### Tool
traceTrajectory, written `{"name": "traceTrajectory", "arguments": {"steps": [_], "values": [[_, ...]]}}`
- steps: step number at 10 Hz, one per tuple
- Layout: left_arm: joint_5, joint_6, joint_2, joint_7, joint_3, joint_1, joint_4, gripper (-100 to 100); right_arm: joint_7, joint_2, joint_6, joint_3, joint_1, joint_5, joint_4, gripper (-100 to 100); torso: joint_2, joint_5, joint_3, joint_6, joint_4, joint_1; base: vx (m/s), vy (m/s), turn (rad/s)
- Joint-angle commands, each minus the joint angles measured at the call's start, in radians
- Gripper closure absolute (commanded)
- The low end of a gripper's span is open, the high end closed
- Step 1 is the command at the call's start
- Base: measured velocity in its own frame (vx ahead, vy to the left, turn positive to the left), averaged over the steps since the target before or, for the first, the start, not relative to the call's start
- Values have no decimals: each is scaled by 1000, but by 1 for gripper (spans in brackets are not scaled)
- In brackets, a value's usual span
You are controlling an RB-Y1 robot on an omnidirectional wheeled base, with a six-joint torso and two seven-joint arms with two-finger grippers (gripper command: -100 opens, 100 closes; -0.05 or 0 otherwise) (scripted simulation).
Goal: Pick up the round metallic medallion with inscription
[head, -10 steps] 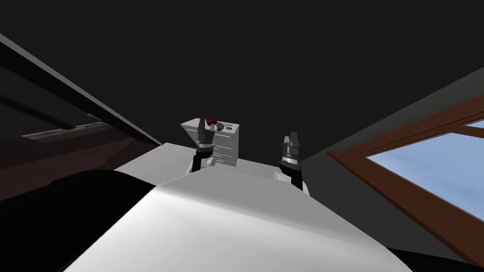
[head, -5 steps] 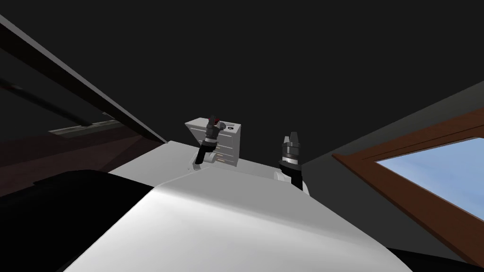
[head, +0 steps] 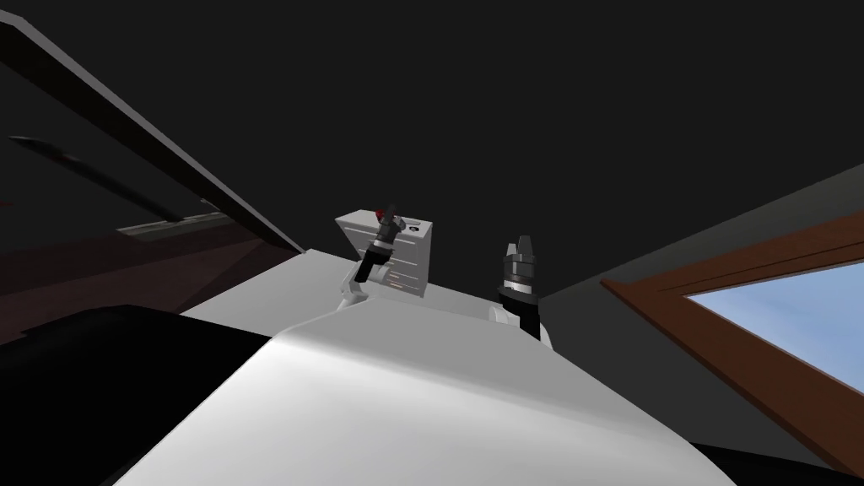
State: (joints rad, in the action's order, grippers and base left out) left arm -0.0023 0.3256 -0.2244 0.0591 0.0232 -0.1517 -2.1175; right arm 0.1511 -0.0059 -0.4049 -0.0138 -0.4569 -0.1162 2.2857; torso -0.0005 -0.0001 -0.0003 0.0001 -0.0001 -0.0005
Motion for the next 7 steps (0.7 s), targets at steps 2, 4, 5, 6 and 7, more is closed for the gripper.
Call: {"name": "traceTrajectory", "arguments": {"steps": [2, 4, 5, 6, 7], "values": [[-17, -78, -40, -6, 2, 67, 26, -100, 0, 0, 0, 0, 0, 0, 0, 0, 0, 0, 0, 0, 0, 0, 0, -9, 78], [-29, -136, -63, -5, 6, 113, 54, -100, 0, 0, 0, 0, 0, 0, 0, 0, 0, 0, 0, 0, 0, 0, 2, -12, 57], [-29, -168, -63, -5, 6, 126, 54, -100, 0, 0, 0, 0, 0, 0, 0, 0, 0, 0, 0, 0, 0, 0, 2, -12, 46], [-40, -197, -84, -3, 9, 164, 86, -100, 0, 0, 0, 0, 0, 0, 0, 0, 0, 0, 0, 0, 0, 0, 5, -17, 91], [-40, -222, -84, -3, 9, 182, 86, -100, 0, 0, 0, 0, 0, 0, 0, 0, 0, 0, 0, 0, 0, 0, 5, -15, 50]]}}
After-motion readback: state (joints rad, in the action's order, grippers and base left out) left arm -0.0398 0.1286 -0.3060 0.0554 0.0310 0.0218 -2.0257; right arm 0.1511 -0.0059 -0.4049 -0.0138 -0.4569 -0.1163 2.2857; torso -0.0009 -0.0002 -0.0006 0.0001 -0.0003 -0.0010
